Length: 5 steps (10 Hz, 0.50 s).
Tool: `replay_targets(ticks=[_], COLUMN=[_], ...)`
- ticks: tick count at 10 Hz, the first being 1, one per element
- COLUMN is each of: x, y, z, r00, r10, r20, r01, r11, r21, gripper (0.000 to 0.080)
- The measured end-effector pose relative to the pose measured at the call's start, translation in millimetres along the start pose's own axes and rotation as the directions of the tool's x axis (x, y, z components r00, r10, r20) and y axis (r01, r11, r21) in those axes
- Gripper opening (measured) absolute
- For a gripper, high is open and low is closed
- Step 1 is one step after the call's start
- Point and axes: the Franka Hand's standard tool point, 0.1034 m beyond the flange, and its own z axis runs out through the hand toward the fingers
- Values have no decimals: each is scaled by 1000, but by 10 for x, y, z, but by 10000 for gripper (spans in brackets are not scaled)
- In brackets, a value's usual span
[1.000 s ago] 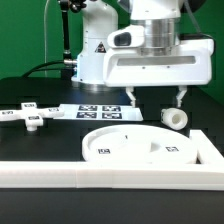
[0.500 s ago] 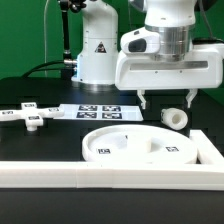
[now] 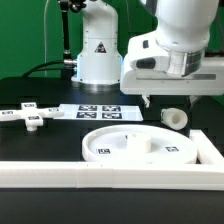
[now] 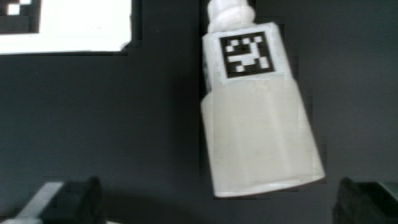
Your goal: Assemble round table
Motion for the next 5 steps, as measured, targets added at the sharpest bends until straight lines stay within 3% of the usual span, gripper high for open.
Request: replay_targets(ticks=[5], x=[-17], y=[-62], z=[191], r00=[941], r10=[18], r20=[338], r01=[-3], r11=[999], r21=[-45], gripper=[649])
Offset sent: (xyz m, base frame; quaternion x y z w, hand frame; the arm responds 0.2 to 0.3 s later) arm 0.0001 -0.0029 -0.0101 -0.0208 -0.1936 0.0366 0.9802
